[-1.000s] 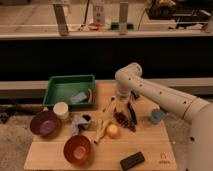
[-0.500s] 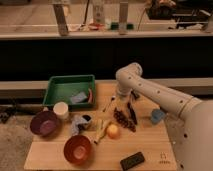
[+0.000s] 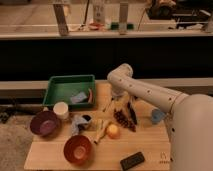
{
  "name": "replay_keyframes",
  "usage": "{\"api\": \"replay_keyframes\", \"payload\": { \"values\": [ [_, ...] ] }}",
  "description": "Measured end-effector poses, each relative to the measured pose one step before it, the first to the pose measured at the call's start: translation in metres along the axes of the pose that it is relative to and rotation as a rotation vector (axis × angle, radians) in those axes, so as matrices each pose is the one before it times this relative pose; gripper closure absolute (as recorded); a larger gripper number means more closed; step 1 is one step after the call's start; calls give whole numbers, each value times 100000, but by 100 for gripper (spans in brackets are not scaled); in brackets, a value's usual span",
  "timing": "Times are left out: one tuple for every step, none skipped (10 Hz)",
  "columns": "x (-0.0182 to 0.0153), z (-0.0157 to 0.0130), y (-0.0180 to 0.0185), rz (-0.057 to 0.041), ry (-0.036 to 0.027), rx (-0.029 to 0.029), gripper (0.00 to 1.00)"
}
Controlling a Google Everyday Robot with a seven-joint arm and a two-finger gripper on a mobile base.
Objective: Place fork in purple bowl
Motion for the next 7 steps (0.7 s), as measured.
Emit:
{"api": "replay_keyframes", "payload": {
  "values": [
    [-501,23,-155,-4748,79,450,20],
    [-301,-115,-150,-2654,-54,539,20],
    [-594,-479,-203,-5494,991,1424,20],
    [-542,-345,-332,-5010,1693,773,20],
    [-198,-66,-314,-3633,3039,-704,20],
    [155,-124,-54,-1146,1197,-552,20],
    [389,-12,128,-443,305,-805,20]
  ]
}}
